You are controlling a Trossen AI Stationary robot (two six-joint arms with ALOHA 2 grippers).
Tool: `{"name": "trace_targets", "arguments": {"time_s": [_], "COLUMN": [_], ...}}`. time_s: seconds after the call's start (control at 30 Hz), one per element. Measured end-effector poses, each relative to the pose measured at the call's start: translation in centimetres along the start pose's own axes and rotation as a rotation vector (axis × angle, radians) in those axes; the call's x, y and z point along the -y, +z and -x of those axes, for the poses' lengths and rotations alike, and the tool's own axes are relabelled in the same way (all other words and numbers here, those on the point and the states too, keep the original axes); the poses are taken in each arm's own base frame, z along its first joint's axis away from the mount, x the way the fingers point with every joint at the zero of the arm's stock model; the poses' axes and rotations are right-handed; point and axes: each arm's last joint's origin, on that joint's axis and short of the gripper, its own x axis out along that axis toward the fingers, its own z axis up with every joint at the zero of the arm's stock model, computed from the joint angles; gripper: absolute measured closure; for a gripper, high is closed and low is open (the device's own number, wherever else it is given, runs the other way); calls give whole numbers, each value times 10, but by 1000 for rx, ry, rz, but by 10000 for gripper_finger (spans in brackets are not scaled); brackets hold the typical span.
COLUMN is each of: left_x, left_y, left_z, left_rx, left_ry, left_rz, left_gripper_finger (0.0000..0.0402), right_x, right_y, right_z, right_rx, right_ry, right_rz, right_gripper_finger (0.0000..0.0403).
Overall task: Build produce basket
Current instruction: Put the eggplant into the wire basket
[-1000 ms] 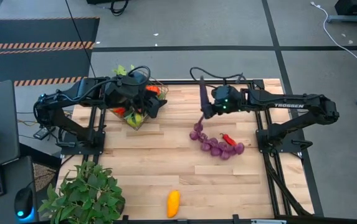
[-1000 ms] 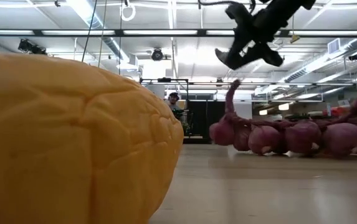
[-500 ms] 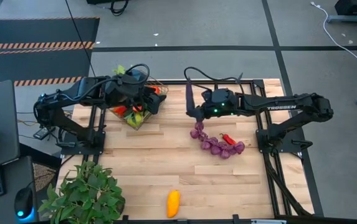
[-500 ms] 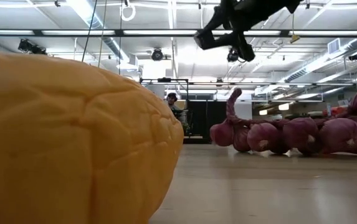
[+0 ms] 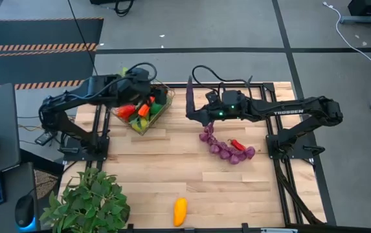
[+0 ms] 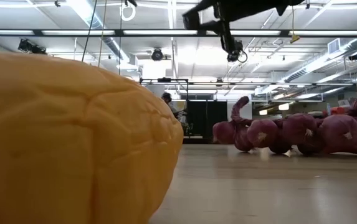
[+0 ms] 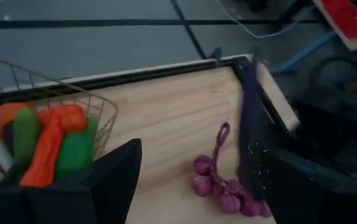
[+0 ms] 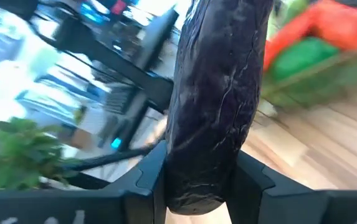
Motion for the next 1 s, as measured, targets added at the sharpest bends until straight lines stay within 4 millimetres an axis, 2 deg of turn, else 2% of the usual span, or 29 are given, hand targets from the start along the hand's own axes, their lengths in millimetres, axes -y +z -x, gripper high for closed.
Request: {"name": "trace_targets", "arguments": {"time_s": [0.1,0.27,0.4,0.57,1.0], "left_x": [0,15,20,22,36], "left_y": [5,19,23,20,6], "left_z": [-12,-20,-27,-43,-80], "left_rx": [-8,6,-25,-117,-155], "left_ry": [4,-195,-280,-297,-273], "left_rz": [47,55,66,71,59], "left_gripper_finger": [99,99,99,99,100], "right_x": [-3,-5,-7,-10,-16], "right_y": [1,-3,-6,-3,1], "right_z": [-4,-10,-12,-12,-10], "right_rx": [6,-22,-20,23,74], "right_ry": [63,118,130,147,203], "right_rz": [12,17,28,37,46], "right_gripper_finger": [280,280,280,280,280]}}
